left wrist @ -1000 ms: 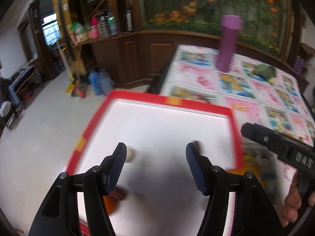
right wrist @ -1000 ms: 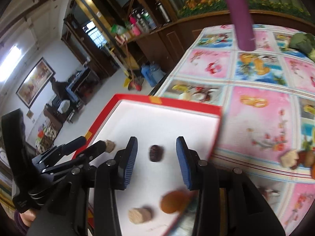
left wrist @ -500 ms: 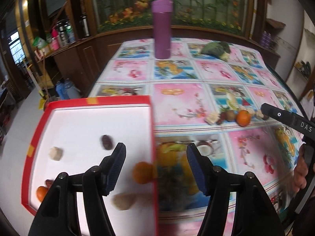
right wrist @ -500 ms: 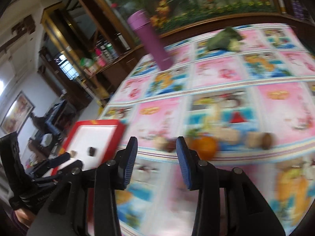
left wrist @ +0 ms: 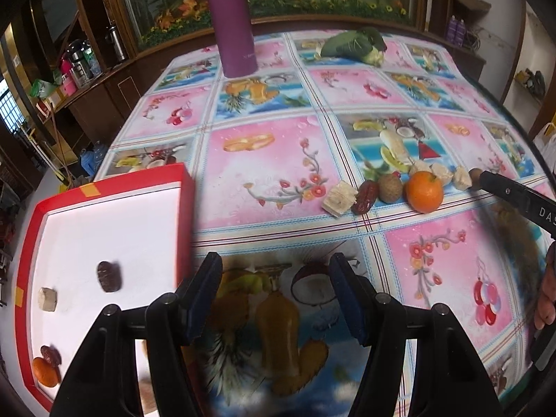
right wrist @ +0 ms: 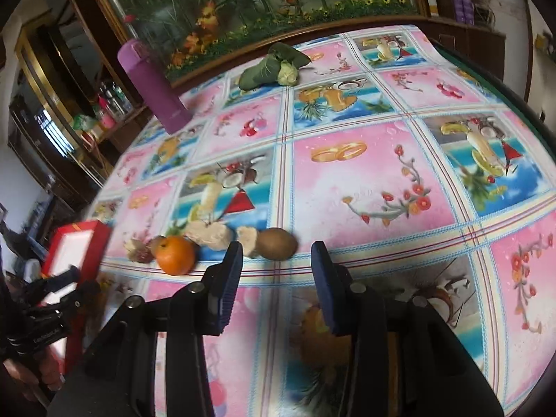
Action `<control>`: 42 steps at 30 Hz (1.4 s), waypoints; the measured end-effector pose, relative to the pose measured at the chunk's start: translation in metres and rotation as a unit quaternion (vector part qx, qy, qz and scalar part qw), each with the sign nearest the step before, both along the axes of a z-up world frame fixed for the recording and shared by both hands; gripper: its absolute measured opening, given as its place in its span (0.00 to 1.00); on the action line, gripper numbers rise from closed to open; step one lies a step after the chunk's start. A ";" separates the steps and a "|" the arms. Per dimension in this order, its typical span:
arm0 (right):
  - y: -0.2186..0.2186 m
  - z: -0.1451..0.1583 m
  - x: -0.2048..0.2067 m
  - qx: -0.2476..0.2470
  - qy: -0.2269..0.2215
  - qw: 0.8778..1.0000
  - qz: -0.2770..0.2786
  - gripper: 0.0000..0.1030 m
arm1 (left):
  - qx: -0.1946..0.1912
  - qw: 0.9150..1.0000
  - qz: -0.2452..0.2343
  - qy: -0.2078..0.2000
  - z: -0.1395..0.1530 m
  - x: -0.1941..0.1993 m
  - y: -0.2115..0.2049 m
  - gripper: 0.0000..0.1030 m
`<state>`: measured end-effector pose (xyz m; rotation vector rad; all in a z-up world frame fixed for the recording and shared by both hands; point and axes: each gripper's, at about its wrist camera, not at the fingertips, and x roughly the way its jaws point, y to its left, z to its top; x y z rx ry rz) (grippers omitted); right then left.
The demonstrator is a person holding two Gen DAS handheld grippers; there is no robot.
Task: Organize fruits
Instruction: 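Grasp a beige cake with the left tool while the right tool grasps a brown round fruit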
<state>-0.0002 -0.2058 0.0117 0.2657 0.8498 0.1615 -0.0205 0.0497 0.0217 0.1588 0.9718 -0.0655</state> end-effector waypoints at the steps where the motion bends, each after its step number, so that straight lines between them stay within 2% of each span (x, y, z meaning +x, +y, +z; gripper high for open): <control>1: 0.001 -0.001 0.001 -0.006 0.000 1.000 0.002 0.41 | 0.001 1.000 0.000 0.002 -0.001 0.001 0.000 0.62; 8: 0.008 -0.009 0.011 -0.034 0.009 0.999 0.008 0.38 | -0.001 1.000 -0.003 0.008 -0.007 0.011 -0.005 0.62; 15: 0.019 -0.010 0.019 -0.062 0.007 0.998 0.020 0.26 | -0.002 1.000 -0.014 0.014 -0.010 0.018 -0.015 0.62; 21: 0.010 -0.009 0.018 -0.060 0.006 0.998 -0.001 0.25 | 0.001 1.000 -0.017 0.008 -0.011 0.028 -0.025 0.61; 28: -0.015 0.002 0.011 -0.023 -0.010 0.999 -0.035 0.25 | -0.003 1.000 -0.014 0.001 -0.012 0.044 -0.031 0.61; 29: -0.016 0.003 0.011 -0.019 -0.010 0.999 -0.036 0.25 | -0.005 1.000 -0.014 0.000 -0.012 0.046 -0.032 0.60; 31: -0.016 0.003 0.011 -0.014 -0.009 0.999 -0.033 0.25 | -0.019 1.000 -0.017 0.000 -0.013 0.048 -0.032 0.49; 34: -0.017 0.004 0.011 -0.009 -0.012 0.999 -0.033 0.25 | -0.043 0.999 -0.020 0.000 -0.012 0.049 -0.033 0.31; 35: -0.017 0.004 0.012 -0.008 -0.012 0.999 -0.033 0.25 | -0.049 0.999 -0.022 0.001 -0.012 0.049 -0.034 0.21; 38: -0.022 0.003 0.013 -0.002 -0.010 0.999 -0.038 0.25 | -0.032 0.999 0.002 -0.013 -0.011 0.048 -0.032 0.20; 42: -0.028 0.003 0.013 0.004 -0.010 0.999 -0.048 0.25 | -0.047 0.998 0.034 -0.026 -0.002 0.044 -0.015 0.20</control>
